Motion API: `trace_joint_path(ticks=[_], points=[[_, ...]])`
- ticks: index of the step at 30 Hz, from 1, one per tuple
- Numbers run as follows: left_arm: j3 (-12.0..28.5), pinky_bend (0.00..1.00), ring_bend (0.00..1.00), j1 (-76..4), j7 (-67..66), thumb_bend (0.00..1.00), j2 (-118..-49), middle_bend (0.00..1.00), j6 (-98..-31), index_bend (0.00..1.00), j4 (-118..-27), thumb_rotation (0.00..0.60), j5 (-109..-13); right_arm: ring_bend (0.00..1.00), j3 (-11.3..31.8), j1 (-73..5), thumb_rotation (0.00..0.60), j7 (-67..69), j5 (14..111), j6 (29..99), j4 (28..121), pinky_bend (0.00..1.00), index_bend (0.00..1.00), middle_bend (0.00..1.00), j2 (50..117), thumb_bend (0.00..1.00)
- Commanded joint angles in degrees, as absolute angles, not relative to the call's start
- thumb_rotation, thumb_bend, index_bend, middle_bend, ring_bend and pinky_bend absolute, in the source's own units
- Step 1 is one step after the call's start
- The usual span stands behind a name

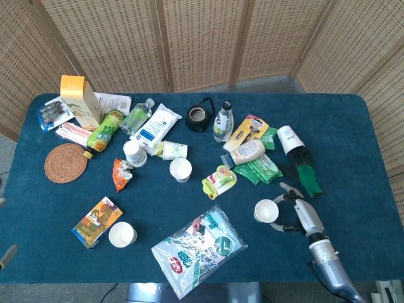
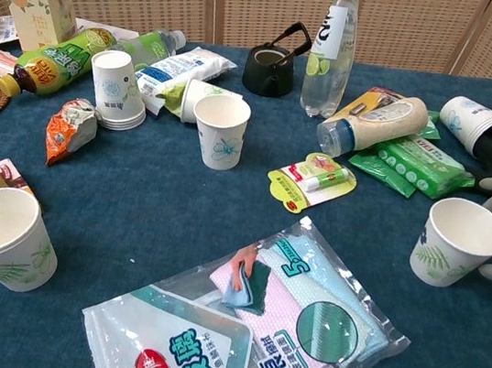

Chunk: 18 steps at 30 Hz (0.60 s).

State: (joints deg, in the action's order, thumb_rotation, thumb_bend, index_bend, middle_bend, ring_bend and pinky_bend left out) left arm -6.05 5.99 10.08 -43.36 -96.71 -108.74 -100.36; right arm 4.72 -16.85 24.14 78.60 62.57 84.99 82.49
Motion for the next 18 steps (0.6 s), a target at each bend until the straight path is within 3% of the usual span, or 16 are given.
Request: trace_joint_path(ticks=[1, 18], points=[[-6.06, 0.00, 0.00, 6.01, 10.08, 0.35, -43.35, 0.00, -96.74, 0.00, -108.75, 0.600, -100.35, 0.00, 4.96, -16.98, 0.600, 23.67, 78.13, 62.49, 85.58, 0.00, 0.40, 0.00, 82.58, 0.02], [-6.07, 0.00, 0.00, 6.11, 10.22, 0.35, -43.35, 0.00, -96.90, 0.00, -108.73, 0.600, -100.29, 0.00, 5.56, -16.80, 0.600, 23.12, 77.77, 63.90, 87.00, 0.00, 0.48, 0.00, 82.85, 0.03]])
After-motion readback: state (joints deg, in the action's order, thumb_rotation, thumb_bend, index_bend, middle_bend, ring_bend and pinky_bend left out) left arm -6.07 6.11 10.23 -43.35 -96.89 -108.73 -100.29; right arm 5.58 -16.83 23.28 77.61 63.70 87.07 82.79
